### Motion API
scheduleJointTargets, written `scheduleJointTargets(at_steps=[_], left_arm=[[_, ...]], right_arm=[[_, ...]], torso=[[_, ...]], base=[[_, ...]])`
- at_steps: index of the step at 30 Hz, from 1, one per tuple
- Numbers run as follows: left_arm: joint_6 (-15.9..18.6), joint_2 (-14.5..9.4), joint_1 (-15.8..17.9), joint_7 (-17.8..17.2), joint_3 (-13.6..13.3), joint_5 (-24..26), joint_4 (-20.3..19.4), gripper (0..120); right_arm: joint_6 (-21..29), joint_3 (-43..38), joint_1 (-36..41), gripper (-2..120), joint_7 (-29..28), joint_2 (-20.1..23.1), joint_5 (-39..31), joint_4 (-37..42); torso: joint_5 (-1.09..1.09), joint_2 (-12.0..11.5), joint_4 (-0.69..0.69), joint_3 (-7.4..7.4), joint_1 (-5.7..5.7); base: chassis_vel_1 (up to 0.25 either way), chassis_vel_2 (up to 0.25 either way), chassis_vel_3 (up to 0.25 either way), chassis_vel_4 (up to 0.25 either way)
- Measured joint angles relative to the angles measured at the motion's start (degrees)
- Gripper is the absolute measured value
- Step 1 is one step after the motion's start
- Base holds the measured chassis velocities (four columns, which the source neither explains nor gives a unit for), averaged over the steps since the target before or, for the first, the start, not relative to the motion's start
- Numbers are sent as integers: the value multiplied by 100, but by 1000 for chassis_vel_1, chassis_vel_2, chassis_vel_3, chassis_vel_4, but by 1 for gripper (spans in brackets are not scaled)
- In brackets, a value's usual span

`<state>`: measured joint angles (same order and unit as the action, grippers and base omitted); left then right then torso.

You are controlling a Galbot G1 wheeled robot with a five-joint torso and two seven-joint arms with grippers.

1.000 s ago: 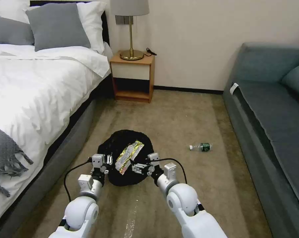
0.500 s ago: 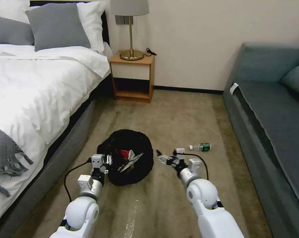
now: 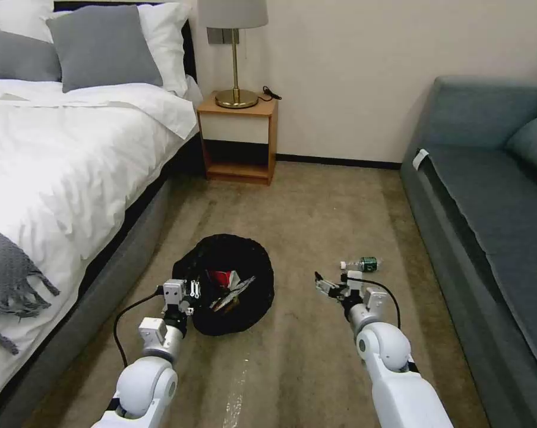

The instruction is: Pick up the trash bin, then pick up the garbage on the floor and place it into the trash bin.

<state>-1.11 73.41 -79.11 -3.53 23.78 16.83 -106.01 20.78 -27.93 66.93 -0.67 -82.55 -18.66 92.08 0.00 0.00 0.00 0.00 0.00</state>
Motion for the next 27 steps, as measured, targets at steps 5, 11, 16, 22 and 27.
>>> scheduleJointTargets(at_steps=[5,11,16,22,27], left_arm=[[-43,9,-3,6,-42,-32,41,5],[-114,16,-21,15,-74,-62,81,5],[-131,-11,-22,16,-75,-47,109,5],[-152,-29,-23,21,-77,-21,148,5],[-157,-44,-15,28,-77,-2,176,5]], right_arm=[[-65,-205,-18,100,36,-6,-3,-180],[-130,-399,-81,100,66,-9,-20,-366],[-160,-522,-116,100,74,-1,-96,-466],[-180,-648,-161,100,81,-27,-189,-540],[-215,-691,-162,100,98,-43,-194,-576]], torso=[[0,0,0,0,0],[0,0,0,0,0],[0,0,0,0,0],[-1,0,0,0,0],[-1,0,0,0,0]], base=[[0,0,0,0],[0,0,0,0],[0,0,0,0],[0,0,0,0],[0,0,0,0]])
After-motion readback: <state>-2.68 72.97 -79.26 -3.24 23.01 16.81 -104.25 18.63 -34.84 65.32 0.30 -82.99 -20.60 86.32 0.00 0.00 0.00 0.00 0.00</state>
